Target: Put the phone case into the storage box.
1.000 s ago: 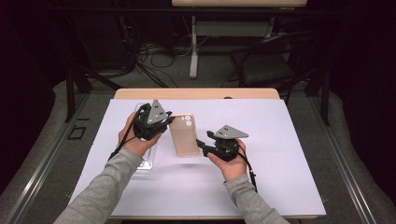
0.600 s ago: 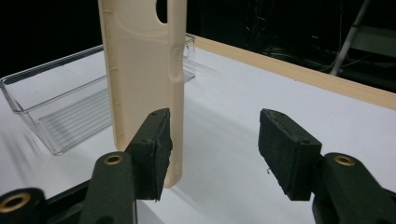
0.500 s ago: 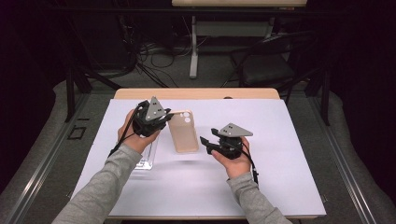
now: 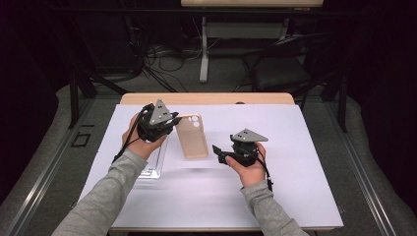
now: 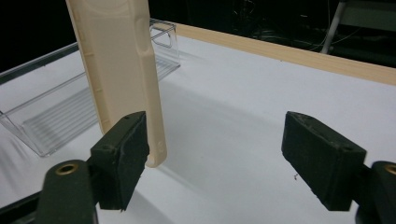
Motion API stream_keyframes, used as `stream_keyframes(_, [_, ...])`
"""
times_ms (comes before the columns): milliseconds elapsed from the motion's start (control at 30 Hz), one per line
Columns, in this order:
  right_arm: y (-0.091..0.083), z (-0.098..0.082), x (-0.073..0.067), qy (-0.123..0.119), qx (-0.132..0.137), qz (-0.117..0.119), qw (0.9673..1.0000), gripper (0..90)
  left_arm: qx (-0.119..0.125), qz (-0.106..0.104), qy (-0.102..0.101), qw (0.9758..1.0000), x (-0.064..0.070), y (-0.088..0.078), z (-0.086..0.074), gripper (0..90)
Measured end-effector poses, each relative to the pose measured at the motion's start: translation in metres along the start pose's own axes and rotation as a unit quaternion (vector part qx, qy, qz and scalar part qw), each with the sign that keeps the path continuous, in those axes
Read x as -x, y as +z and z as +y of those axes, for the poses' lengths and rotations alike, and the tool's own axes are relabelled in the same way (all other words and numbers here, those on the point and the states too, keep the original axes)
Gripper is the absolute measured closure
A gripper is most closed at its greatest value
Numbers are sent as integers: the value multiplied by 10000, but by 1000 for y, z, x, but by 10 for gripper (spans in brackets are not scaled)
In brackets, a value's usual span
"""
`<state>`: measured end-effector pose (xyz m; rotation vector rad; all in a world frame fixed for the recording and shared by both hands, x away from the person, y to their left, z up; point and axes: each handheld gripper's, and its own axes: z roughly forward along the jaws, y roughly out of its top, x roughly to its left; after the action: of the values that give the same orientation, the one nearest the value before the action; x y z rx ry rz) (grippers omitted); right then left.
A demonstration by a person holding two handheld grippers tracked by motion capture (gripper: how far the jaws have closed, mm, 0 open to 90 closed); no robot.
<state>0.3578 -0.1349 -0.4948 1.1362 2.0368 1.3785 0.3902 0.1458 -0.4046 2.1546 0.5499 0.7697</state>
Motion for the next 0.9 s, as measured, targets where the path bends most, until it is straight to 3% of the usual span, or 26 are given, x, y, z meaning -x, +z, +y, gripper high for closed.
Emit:
stream_keyframes(433, [-1, 0, 2, 156, -31, 72, 9998, 145, -6, 6, 97, 10000, -7, -2, 1, 790])
stream_keyframes(900, [-2, 2, 4, 229, -81, 56, 9997, 131, 106, -15, 12, 9999, -18, -4, 1, 789])
